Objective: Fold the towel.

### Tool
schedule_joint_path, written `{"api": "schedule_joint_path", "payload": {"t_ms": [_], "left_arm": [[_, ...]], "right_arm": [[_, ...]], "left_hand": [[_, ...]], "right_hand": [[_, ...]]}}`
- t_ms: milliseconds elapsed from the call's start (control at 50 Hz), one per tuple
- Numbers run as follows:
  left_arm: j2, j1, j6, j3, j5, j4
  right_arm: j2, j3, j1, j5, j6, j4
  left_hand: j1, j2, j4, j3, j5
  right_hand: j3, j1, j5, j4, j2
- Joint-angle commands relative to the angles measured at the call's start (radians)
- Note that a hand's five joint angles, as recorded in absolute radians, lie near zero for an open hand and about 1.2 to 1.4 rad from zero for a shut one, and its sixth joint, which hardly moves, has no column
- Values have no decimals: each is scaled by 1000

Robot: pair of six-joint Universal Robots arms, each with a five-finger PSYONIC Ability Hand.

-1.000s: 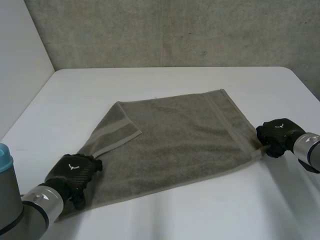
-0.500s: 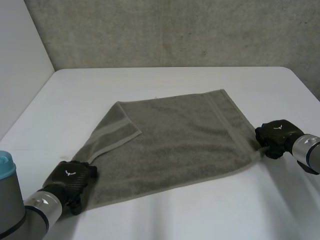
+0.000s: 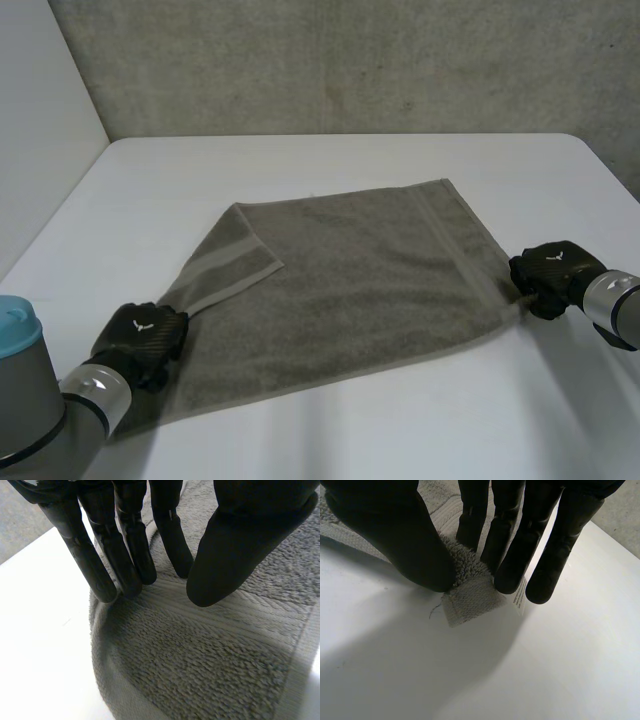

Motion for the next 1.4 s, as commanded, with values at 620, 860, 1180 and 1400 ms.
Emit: {"api": "schedule_joint_path", "payload": {"t_ms": [620, 860, 1180, 1400], "left_arm": [[96, 29, 57, -121, 1, -11], [61, 30, 57, -113, 1, 36], [56, 29, 61, -123, 1, 13], [12, 52, 64, -115, 4, 45]], "right_arm": [[0, 8, -1, 0, -1, -3], [0, 11, 1, 0, -1, -3], [3, 11, 1, 0, -3, -5], [6, 11, 1, 0, -3, -5]], "left_hand": [[-502, -503, -503, -502, -501], [-443, -444, -444, -443, -442], [-496, -497, -497, -496, -495], [-493, -494, -494, -493, -492]], "right_hand": [[210, 397, 265, 202, 225], [210, 397, 265, 202, 225], [210, 397, 265, 202, 225], [210, 397, 265, 202, 225]]}}
